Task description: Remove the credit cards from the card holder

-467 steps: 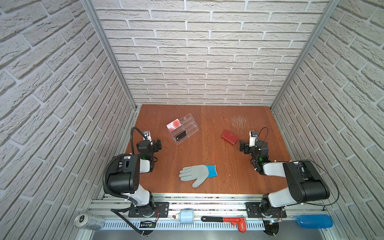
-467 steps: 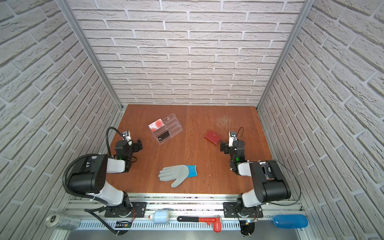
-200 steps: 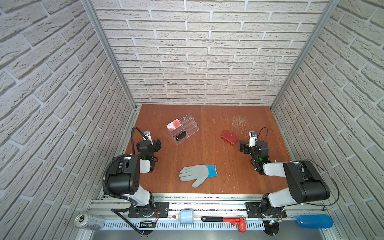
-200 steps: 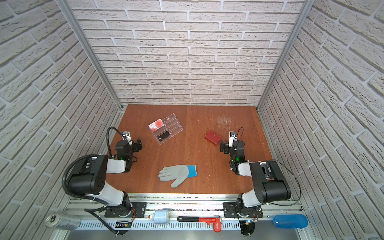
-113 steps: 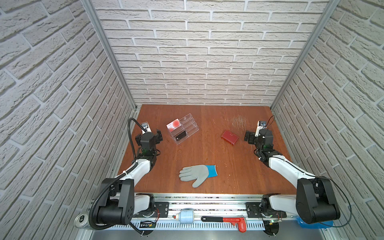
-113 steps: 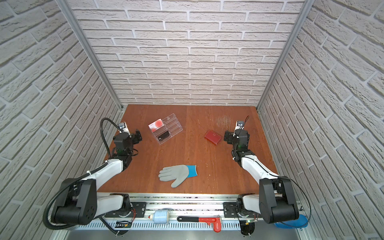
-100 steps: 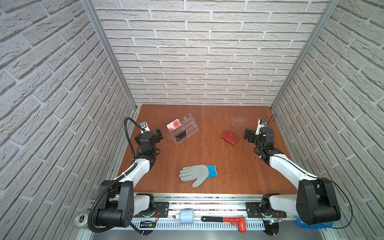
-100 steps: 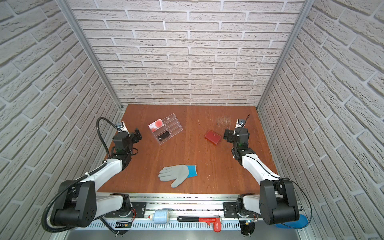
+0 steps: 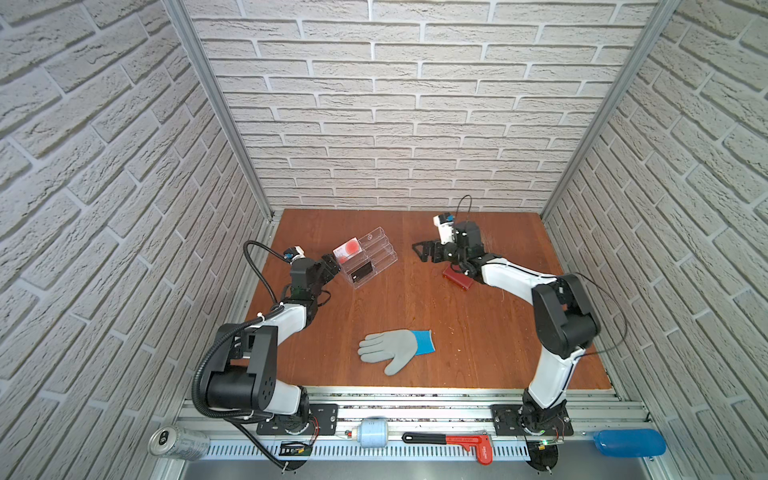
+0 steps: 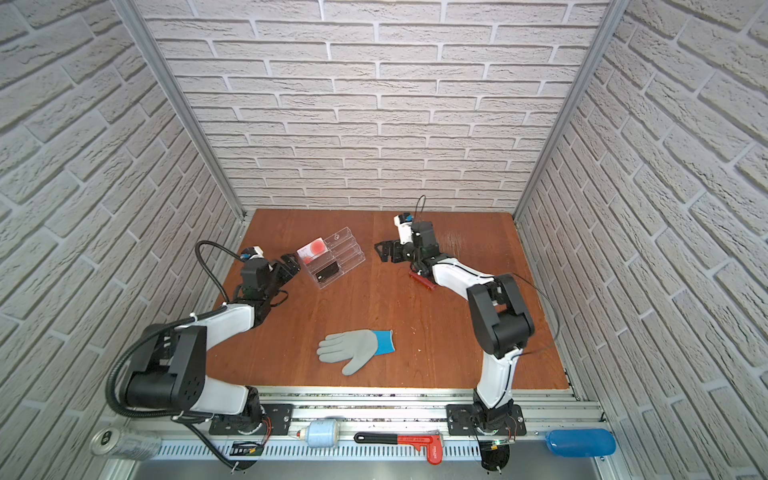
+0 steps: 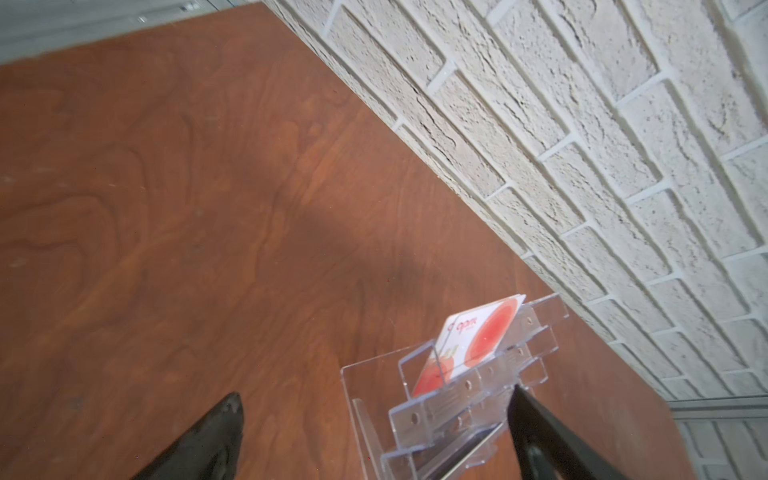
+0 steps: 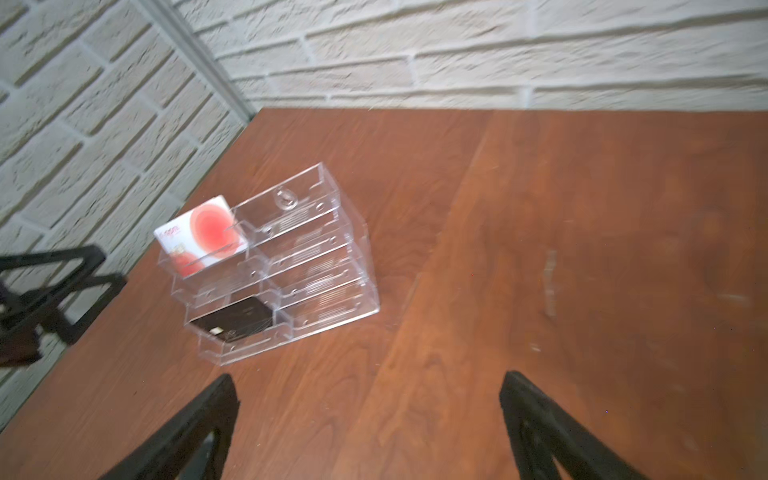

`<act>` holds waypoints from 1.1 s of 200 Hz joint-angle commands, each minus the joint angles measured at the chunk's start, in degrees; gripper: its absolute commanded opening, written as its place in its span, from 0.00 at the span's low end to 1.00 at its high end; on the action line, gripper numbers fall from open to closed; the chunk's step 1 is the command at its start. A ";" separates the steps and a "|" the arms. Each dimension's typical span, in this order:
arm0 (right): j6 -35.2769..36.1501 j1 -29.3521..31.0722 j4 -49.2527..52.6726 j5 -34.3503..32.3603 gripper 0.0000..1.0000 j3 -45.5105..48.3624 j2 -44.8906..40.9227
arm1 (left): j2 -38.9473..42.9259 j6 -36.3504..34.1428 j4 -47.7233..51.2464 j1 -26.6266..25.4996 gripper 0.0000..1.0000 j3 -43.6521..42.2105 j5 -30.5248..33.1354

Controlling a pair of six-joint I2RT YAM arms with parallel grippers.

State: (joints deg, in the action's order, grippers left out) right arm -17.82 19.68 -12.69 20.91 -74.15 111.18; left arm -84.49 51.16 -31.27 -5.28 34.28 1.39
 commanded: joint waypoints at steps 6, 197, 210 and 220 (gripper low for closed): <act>-3.50 1.18 -6.07 6.38 1.00 -8.12 7.73 | -3.67 5.77 -9.59 -0.41 0.98 1.95 -4.85; -10.21 5.81 -7.65 10.03 1.00 -28.87 28.40 | -18.29 10.27 -18.97 -2.24 0.98 8.00 -9.20; -10.46 5.89 -8.42 10.04 0.99 -27.32 27.58 | -18.89 10.36 -19.09 -2.28 0.98 8.33 -9.46; -10.97 5.89 -9.54 10.02 1.00 -25.73 26.86 | -19.19 10.18 -19.17 -2.37 0.98 8.53 -9.44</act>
State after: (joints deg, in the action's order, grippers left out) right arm -27.86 25.08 -18.41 29.98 -102.98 141.12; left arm -102.45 61.45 -46.41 -7.22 41.34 -7.42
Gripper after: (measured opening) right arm 0.996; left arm 0.982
